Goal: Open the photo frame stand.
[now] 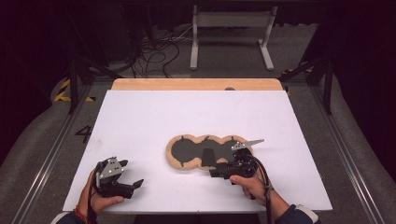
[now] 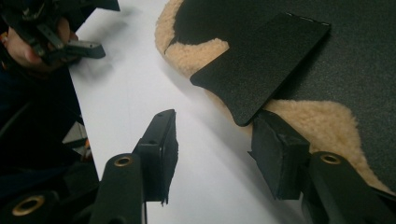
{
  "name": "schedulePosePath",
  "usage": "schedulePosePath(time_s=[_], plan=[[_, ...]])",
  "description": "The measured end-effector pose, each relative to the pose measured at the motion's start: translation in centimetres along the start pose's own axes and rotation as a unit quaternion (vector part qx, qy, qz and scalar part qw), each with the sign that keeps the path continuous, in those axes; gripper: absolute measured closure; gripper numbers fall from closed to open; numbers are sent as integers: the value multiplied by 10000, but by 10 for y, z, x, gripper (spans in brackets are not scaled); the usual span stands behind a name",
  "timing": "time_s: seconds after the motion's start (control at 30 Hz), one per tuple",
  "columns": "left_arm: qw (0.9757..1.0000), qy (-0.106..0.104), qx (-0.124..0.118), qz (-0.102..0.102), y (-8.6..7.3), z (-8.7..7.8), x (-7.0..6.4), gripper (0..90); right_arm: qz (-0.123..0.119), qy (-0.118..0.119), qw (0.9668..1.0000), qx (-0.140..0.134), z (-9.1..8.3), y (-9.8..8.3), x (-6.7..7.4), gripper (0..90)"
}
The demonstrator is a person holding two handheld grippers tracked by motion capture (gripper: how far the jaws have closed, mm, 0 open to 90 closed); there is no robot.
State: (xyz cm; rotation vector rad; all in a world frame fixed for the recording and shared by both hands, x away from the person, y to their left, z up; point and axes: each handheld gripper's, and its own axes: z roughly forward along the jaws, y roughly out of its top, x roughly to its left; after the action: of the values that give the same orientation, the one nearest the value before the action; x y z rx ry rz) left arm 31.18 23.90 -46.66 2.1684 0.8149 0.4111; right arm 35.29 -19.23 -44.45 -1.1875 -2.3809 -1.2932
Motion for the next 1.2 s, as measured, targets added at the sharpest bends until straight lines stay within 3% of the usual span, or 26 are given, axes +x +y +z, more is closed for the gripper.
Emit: schedulePosePath(time_s=[0.13, 0.23, 0.3, 0.37, 0.47, 0.7, 0.8, 0.83, 0.97, 1.2], plan=[[10000, -42, -19, -5, 2, 1, -1, 86, 539, 182, 9983, -128, -1, 4, -5, 503], [10000, -67, -31, -12, 3, 2, -2, 87, 797, 292, 9962, -170, -1, 6, -8, 508], [10000, -88, -35, 3, 6, 3, -3, 87, 1075, 373, 9933, -222, -1, 7, -10, 536], [9999, -105, -38, 20, 7, 4, -4, 87, 1405, 360, 9887, -372, 0, 6, -15, 646], [9999, -119, -23, 42, 11, 6, -7, 87, 1643, 549, 9840, -416, 1, 5, -22, 655], [9998, -172, -45, 122, 21, 14, -9, 88, 1831, 654, 9794, -553, 6, 9, -25, 606], [9998, -31, -161, 134, 30, 15, -6, 102, 1861, 670, 9782, -634, 9, 8, -26, 604], [9996, -57, -264, 62, 34, 15, -4, 110, 1927, 715, 9764, -664, 9, 7, -27, 607], [9977, -278, -519, -335, 47, 21, 6, 114, 1978, 680, 9755, -688, 10, 7, -26, 609], [9966, -529, -456, -444, 71, 47, 9, 118, 1990, 722, 9757, -566, 12, 11, -28, 601]])
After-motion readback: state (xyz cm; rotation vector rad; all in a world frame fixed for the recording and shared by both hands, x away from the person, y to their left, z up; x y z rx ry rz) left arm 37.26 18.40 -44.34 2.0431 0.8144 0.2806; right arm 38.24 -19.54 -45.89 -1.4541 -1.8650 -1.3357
